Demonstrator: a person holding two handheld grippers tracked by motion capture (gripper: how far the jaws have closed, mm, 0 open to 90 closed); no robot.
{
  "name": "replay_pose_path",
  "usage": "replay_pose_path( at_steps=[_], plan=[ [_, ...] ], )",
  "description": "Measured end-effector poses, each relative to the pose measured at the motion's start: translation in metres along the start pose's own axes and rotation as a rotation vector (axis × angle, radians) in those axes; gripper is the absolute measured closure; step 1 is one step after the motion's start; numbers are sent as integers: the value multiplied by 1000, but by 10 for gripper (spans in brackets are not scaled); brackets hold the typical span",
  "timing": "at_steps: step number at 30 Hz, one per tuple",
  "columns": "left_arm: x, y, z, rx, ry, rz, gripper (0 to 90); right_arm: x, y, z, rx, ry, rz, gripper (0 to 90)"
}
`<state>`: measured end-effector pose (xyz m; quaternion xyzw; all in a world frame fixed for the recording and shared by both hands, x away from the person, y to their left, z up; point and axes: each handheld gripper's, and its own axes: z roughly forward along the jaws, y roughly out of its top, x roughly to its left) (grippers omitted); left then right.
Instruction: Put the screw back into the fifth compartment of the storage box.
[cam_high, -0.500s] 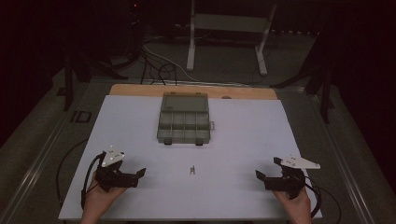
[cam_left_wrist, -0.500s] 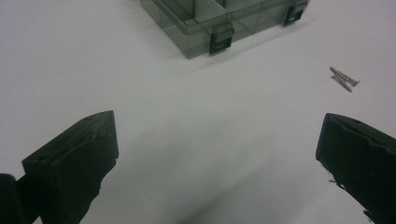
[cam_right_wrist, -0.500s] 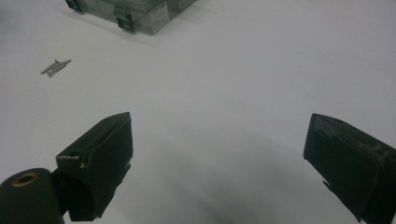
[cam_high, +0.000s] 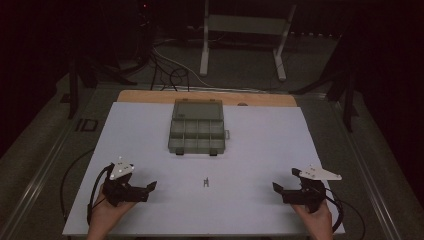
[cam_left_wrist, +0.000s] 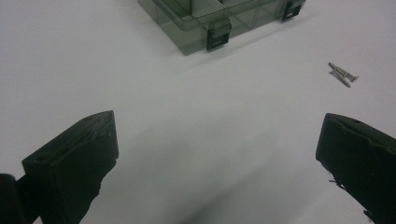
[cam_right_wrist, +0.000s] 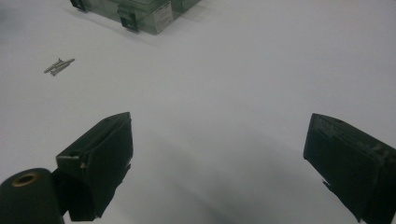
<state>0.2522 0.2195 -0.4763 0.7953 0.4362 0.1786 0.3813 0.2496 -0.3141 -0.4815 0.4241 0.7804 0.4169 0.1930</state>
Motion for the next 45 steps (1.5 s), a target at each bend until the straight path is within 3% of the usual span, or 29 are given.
replay_pose_path(
  at_steps=[21, 27, 31, 34, 35, 45],
  plan=[
    [-1, 1, -1, -12, -6, 0, 0, 11, 9, 8, 20, 48, -30, 82],
    [0, 1, -2, -16, -9, 1, 1, 15, 15, 15, 50, 79, -28, 85],
    [0, 0, -2, -16, -11, -3, 1, 21, 23, 22, 59, 100, -34, 86],
    [1, 1, -2, -17, -10, -1, 1, 26, 28, 27, 74, 95, -49, 174],
    [1, 1, -2, -19, -11, -3, 1, 28, 30, 29, 86, 93, -48, 141],
    [1, 0, -2, -22, -17, -6, 1, 42, 48, 42, 120, 152, -95, 154]
  ],
)
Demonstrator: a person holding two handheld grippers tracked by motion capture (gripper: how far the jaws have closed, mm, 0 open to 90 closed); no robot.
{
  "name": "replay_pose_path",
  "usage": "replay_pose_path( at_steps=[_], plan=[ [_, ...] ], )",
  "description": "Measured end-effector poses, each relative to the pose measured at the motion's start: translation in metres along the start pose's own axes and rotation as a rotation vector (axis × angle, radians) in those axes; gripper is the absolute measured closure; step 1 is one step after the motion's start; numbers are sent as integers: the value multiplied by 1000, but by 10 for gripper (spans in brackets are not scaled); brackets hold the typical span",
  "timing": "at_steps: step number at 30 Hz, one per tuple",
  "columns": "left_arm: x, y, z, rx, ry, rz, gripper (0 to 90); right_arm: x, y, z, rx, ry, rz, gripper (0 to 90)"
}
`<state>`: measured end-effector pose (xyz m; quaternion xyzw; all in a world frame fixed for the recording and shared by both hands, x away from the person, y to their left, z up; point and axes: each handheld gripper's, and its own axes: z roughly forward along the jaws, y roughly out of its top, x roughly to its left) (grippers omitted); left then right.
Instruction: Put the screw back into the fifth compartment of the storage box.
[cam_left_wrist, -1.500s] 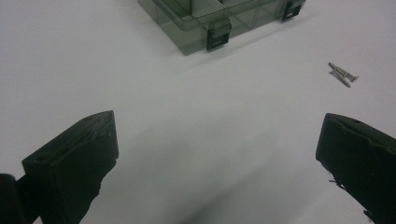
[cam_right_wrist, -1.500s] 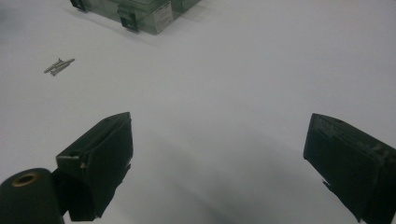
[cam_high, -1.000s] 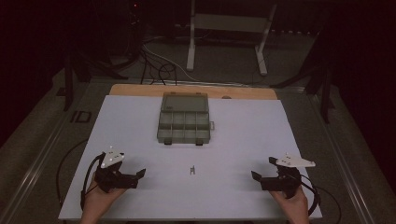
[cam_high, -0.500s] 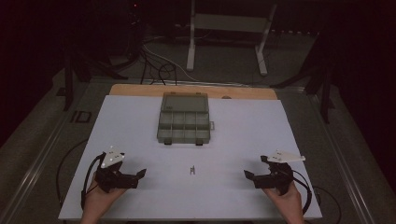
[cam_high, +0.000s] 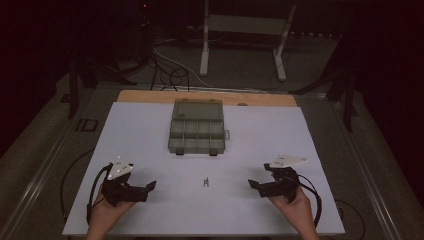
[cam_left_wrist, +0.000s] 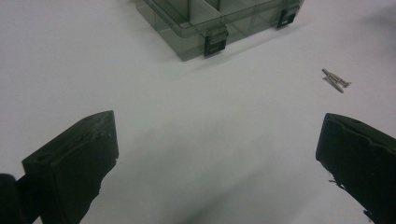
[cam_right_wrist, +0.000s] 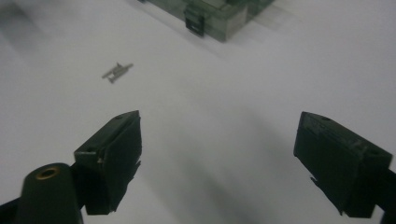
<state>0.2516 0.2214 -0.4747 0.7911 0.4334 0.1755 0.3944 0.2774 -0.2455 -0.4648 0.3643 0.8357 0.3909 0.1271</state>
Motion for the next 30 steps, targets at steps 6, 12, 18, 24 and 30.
replay_pose_path(
  at_steps=[6, 12, 18, 24, 30],
  plan=[
    [0, 1, 0, -5, -1, 0, 1, 11, 17, 11, 23, 35, -52, 191],
    [0, 0, 0, -2, -4, 0, 1, 23, 31, 30, 65, 77, -89, 222],
    [1, 0, 0, -1, -5, -1, 1, 34, 40, 49, 98, 114, -105, 261],
    [0, 0, 0, -2, -7, 1, 1, 46, 47, 68, 139, 142, -127, 313],
    [0, 0, 0, 0, -8, 0, 1, 53, 51, 84, 162, 171, -133, 365]
  ],
)
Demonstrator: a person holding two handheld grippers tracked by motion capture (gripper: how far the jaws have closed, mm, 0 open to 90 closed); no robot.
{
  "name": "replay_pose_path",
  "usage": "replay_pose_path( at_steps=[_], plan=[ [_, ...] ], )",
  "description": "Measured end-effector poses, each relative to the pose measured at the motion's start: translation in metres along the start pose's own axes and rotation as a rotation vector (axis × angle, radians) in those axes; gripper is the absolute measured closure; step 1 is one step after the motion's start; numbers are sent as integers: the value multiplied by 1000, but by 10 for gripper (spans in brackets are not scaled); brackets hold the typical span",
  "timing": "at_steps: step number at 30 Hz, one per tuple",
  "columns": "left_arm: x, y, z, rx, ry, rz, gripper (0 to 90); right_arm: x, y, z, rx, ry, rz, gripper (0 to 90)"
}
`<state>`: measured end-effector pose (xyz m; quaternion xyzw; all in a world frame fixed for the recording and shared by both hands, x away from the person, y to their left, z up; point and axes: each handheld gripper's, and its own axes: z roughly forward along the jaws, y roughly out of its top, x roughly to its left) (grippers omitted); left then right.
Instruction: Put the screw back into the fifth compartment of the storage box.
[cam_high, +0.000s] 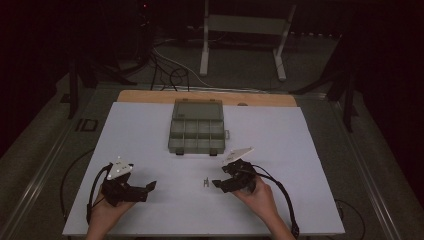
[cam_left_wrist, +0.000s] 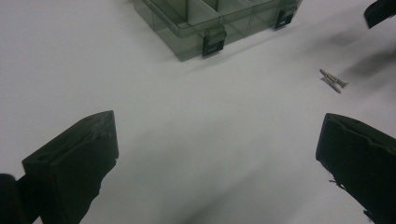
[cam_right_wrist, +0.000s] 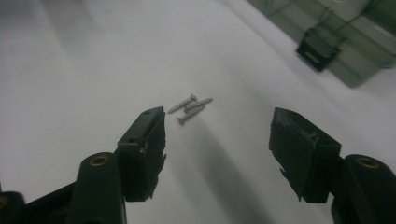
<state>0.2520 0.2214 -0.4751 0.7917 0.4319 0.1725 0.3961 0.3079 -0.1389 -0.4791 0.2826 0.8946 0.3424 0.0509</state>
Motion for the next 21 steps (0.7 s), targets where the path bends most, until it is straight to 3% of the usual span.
replay_pose_path(
  at_steps=[3, 14, 21],
  plan=[
    [0, 0, 0, -2, 2, 0, 1, 2, 3, 8, 9, 19, 1, 401],
    [1, 0, -1, -3, 2, 0, 1, 8, 9, 31, 64, 18, -3, 518],
    [1, 0, 0, -1, 1, 0, 1, 11, 12, 39, 69, 14, 4, 578]
  ],
)
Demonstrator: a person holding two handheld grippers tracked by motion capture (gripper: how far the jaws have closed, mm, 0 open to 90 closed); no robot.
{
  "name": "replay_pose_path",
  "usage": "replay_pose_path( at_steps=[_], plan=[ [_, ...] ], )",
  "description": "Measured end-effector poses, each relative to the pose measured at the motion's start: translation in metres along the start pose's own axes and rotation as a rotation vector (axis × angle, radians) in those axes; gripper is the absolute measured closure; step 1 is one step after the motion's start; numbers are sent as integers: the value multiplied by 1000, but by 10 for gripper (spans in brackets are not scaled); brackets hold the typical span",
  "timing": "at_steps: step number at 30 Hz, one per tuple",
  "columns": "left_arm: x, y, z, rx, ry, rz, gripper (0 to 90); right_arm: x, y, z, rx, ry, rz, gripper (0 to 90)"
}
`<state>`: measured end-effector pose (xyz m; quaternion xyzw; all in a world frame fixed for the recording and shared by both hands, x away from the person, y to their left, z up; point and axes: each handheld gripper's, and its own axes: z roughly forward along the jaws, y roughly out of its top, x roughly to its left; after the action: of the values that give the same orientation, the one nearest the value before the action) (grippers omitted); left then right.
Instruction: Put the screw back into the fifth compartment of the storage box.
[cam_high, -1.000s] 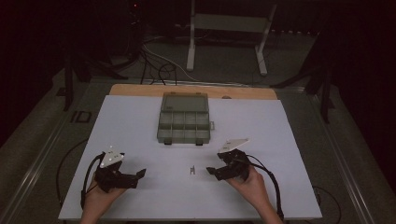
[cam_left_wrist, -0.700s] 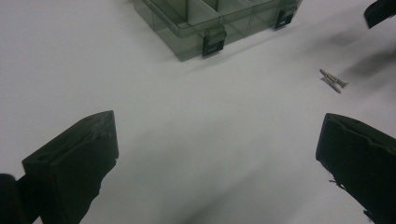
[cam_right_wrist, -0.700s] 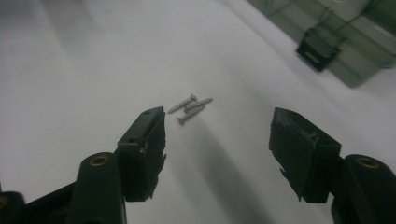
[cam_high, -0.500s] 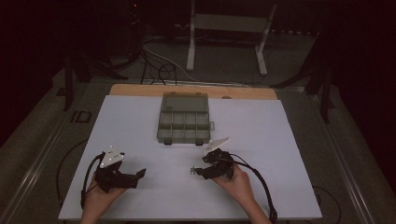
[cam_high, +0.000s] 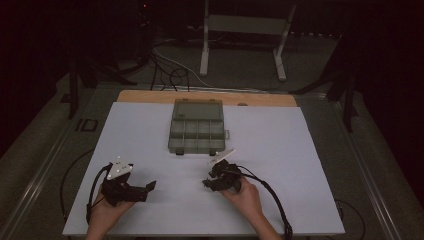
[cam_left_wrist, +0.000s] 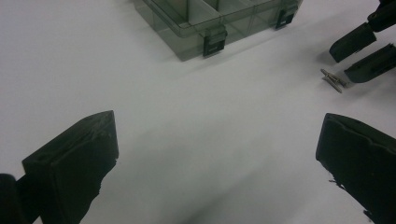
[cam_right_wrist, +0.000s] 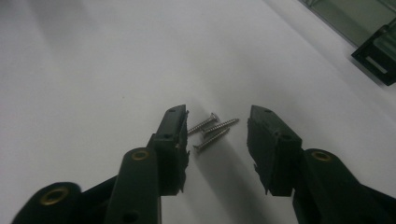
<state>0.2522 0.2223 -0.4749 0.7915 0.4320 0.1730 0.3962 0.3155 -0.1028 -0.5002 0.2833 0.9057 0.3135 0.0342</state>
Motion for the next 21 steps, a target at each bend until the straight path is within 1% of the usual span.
replay_pose_path(
  at_steps=[7, 10, 11, 16, 17, 18, 21],
  plan=[
    [1, 0, 0, 1, 0, -3, 1, 1, 0, 7, 20, -15, 4, 637],
    [1, 0, -1, 1, 0, -1, 1, 1, 0, 7, 31, -20, 9, 672],
    [1, 0, -1, -1, 0, -1, 1, 1, -1, 8, 32, -29, -3, 676],
    [1, 0, -1, -2, -1, -3, 1, 2, -1, 7, 36, -28, 2, 704],
    [0, 0, 0, 0, -1, -1, 1, 3, -2, 6, 46, -41, -2, 740],
    [0, 0, 0, -1, -2, -1, 1, 3, -2, 6, 48, -39, -13, 752],
    [-1, 1, -1, -4, 1, 2, 1, 6, -2, 4, 61, -47, -15, 808]
  ],
)
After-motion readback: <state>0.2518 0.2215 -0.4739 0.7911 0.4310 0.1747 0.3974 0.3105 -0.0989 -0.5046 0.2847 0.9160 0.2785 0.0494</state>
